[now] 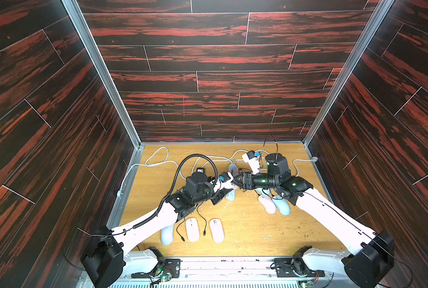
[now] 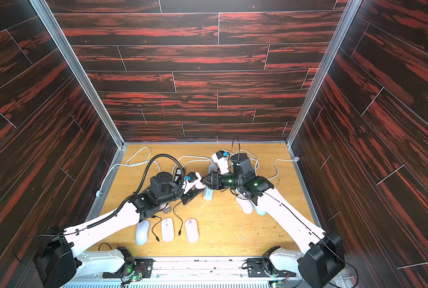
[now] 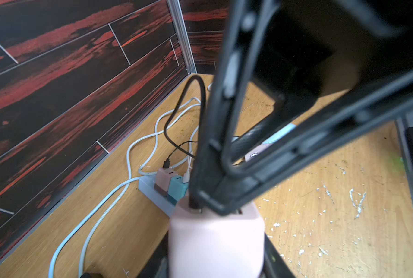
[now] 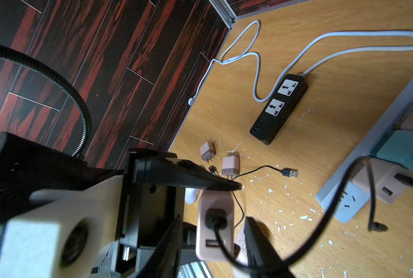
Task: Unplug the wireless mouse
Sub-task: Remove the power cord from the plug.
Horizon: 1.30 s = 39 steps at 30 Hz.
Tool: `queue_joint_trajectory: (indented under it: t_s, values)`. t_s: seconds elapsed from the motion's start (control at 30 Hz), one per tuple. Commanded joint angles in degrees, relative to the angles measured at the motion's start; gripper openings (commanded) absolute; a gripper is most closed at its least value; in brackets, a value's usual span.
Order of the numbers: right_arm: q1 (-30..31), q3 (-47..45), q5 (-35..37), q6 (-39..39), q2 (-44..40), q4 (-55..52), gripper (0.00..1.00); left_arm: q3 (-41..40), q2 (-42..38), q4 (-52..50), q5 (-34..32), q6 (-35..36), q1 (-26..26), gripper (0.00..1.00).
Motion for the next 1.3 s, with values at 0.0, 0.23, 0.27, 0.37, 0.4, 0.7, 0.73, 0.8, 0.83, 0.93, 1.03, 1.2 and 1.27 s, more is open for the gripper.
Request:
queue_joint_trajectory:
  t_s: [0.0,0.23,0.27,0.37,0.4,0.7,0.73,0.8,0.83,0.93,1.03,1.2,1.27]
  values:
    - [-0.1,-0.4,-0.9,0.6,0.9,0.7,0.43,-0.4,-2.4,1.4,2.8,0.1,0.1,0.0]
    - [0.0,-0.7,-1.2,0.8,0.7,1.5,0.36,-0.7,-2.6,1.5,4.2,-0.2,0.1,0.0]
    - [0.0,-0.9,-1.3,1.1,0.6,1.8,0.35,-0.7,-2.6,1.5,4.5,-0.2,0.1,0.0]
    - [0.0,-0.9,-1.9,1.2,0.6,2.1,0.32,-0.9,-2.8,1.3,4.6,-0.2,0.1,0.0]
    - [-0.1,-0.9,-2.0,1.2,0.7,2.0,0.3,-1.1,-2.8,1.4,4.6,-0.3,0.1,0.0]
    - [0.0,-1.7,-2.2,1.5,0.1,3.1,0.15,-0.9,-2.8,0.9,5.3,-0.2,0.1,0.0]
    - [0.0,-1.8,-2.2,1.3,0.0,3.1,0.13,-1.0,-3.0,0.8,5.1,-0.1,0.1,0.0]
    - [0.0,-1.6,-2.2,0.6,-0.1,2.9,0.08,-1.2,-2.9,0.8,4.4,0.0,0.1,0.0]
    - [-0.1,-1.5,-2.1,0.2,-0.1,2.7,0.06,-1.2,-2.8,0.8,4.2,-0.1,0.1,0.0]
    - [0.0,-1.3,-1.6,0.0,-0.8,2.5,0.0,-1.2,-2.7,0.8,4.2,-0.1,0.1,0.0]
    - [-0.1,-1.7,-0.3,0.5,-2.3,3.1,0.0,-0.9,-2.7,-0.6,5.2,0.7,0.1,0.0]
    - [-1.0,-0.7,1.1,-0.6,-4.3,2.0,0.0,-0.3,-2.3,-3.7,5.7,2.1,0.1,0.0]
    - [-1.7,-0.6,1.6,-0.7,-5.3,1.4,0.0,-0.4,-2.4,-4.3,5.8,2.3,0.1,0.0]
